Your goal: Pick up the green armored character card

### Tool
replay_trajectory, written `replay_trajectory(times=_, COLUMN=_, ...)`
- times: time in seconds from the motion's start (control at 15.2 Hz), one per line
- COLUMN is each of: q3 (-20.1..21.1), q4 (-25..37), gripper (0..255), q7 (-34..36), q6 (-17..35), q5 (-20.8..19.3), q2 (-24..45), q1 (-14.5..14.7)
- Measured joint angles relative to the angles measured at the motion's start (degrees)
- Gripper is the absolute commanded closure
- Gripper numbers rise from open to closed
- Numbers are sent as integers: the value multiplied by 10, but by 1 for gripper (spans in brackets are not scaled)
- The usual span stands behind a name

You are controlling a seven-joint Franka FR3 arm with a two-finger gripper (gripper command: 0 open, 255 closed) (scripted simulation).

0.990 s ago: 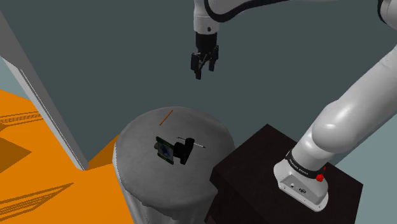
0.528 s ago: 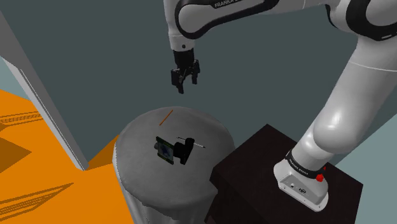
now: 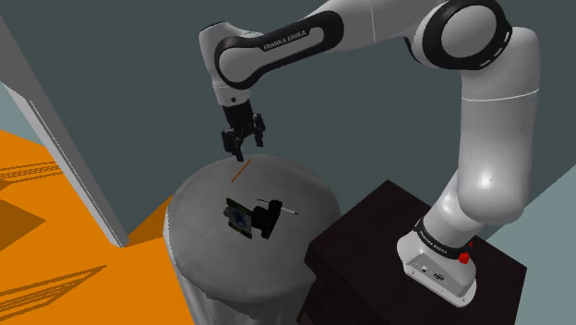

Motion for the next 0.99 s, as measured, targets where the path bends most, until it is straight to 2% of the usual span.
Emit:
replay_trajectory(times=0.13, q3=1, q4=37, gripper=0, q7=11, q6=-11, q5=-4, q2=44, q1=18)
replay_trajectory(times=0.73, q3=-8, q4=282, gripper=0, q7=26, q6=-100, q5=-18, q2=269, q1=101)
replay_trajectory(times=0.99, q3=-13, q4=308, gripper=0, q7=24, q6=-94, q5=-22, q2=303, q1=108)
